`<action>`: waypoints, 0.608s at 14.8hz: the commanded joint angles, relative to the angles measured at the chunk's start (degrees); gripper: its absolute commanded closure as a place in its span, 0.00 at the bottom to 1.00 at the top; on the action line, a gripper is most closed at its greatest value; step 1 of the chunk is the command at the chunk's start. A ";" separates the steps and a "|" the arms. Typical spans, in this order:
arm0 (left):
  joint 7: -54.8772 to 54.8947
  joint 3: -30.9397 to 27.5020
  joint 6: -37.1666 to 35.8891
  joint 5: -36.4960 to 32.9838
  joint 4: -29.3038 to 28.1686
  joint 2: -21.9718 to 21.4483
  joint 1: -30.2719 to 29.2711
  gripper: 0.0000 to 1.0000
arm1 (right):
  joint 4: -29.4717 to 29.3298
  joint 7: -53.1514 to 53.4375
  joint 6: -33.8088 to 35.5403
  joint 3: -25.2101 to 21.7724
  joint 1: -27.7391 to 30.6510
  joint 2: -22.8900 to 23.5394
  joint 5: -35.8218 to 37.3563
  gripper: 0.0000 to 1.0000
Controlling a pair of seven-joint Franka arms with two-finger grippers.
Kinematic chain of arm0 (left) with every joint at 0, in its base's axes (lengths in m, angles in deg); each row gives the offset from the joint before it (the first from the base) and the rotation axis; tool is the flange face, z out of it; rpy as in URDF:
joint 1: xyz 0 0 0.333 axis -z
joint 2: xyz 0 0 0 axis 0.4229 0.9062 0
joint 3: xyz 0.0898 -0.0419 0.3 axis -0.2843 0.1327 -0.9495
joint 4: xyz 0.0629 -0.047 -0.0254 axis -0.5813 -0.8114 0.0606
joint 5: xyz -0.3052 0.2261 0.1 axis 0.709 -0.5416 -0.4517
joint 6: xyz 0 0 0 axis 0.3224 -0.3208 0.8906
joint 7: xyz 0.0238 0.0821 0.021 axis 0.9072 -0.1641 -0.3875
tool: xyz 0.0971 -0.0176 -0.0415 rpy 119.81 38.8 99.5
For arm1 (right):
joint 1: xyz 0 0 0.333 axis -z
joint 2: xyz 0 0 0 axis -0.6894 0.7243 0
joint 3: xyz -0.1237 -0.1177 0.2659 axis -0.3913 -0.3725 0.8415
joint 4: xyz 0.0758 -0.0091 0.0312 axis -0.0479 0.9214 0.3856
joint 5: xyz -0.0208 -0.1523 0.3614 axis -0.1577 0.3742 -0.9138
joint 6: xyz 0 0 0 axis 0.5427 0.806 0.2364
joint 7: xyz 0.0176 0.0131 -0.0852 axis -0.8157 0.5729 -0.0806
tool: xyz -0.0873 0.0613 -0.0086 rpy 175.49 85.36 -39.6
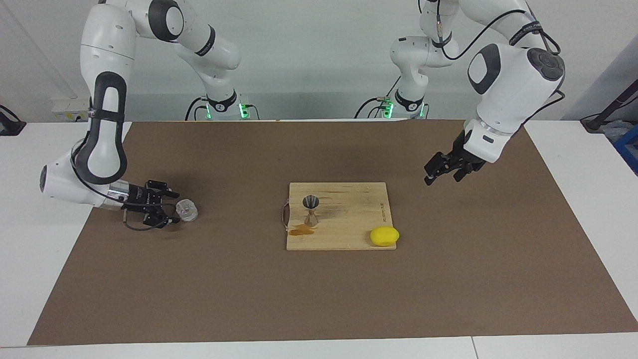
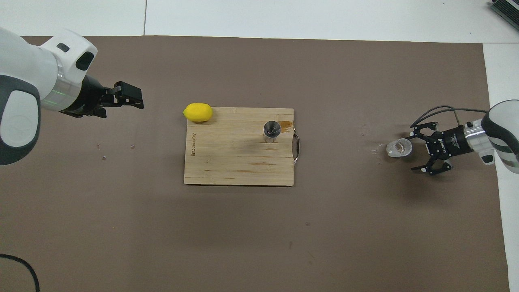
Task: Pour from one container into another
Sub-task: 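Withdraw the left gripper while the right gripper reaches the glass cup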
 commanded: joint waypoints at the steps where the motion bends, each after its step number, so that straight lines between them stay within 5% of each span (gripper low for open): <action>1: 11.24 0.06 -2.50 -3.59 -0.48 -3.12 -3.70 0.00 | 3.64 -2.02 -2.62 0.40 0.00 -2.23 -2.74 0.00; 9: 21.38 -0.99 -9.54 -9.40 -1.17 -7.17 -6.44 0.00 | 5.14 -2.02 -4.91 1.54 -0.09 -2.49 -6.44 0.00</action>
